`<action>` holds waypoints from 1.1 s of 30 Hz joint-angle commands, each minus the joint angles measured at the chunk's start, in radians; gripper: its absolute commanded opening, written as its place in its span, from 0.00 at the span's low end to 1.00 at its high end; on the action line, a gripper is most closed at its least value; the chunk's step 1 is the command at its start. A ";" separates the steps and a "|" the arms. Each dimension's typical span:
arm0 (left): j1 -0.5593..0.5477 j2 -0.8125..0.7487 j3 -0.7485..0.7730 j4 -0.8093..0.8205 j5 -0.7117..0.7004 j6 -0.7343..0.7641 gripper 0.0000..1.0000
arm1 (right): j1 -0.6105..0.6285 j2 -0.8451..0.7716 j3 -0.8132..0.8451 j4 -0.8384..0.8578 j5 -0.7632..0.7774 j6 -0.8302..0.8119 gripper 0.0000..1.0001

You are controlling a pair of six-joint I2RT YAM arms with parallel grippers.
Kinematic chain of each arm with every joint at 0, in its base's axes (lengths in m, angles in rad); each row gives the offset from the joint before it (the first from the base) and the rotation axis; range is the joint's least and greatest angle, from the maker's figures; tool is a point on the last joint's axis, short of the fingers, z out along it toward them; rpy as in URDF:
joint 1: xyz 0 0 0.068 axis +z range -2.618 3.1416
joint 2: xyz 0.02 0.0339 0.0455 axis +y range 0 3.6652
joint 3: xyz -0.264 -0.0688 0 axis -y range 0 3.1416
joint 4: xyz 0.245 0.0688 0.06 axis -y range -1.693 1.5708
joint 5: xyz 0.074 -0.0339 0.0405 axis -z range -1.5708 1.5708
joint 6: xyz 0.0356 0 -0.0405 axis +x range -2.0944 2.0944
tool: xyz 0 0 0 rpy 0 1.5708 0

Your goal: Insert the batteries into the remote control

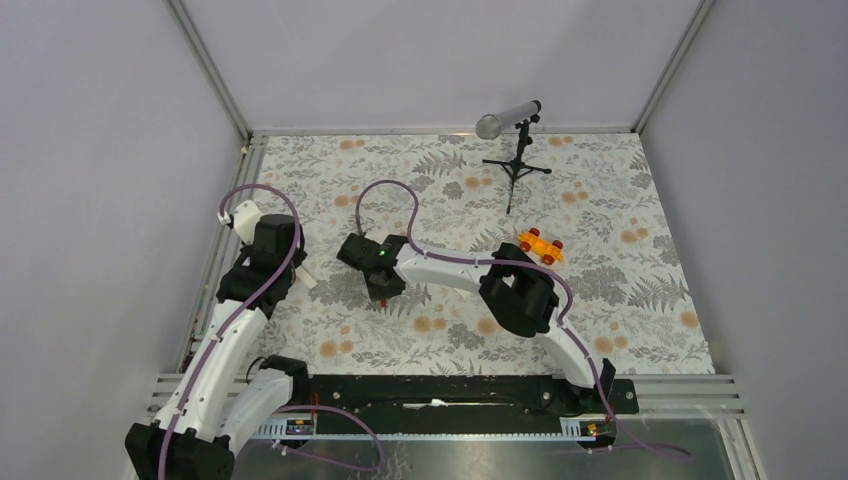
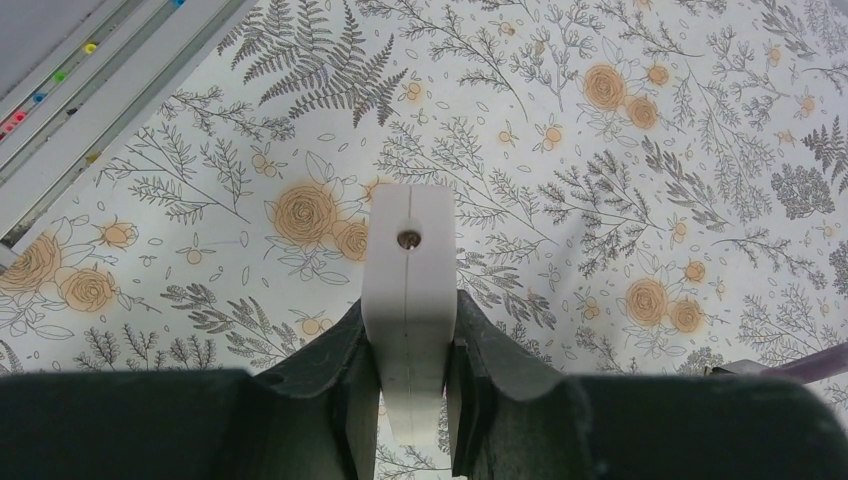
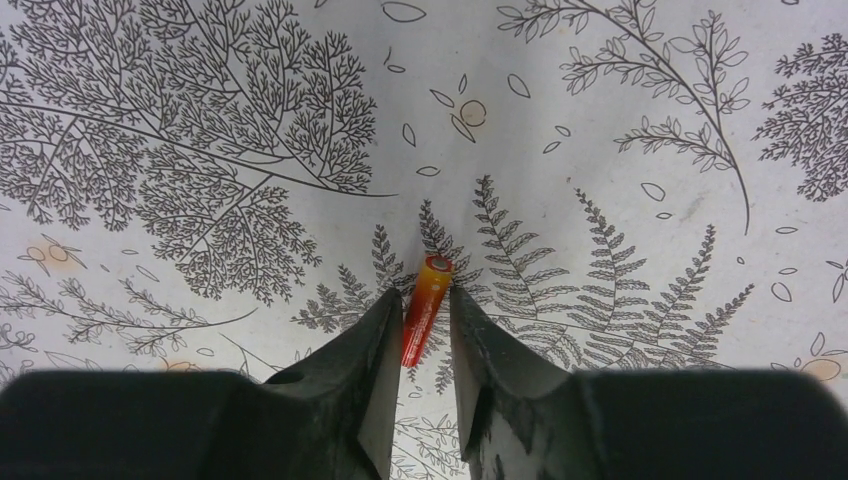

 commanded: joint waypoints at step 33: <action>0.012 -0.005 -0.076 0.161 0.292 0.016 0.03 | 0.010 -0.034 -0.024 -0.177 0.147 -0.133 0.10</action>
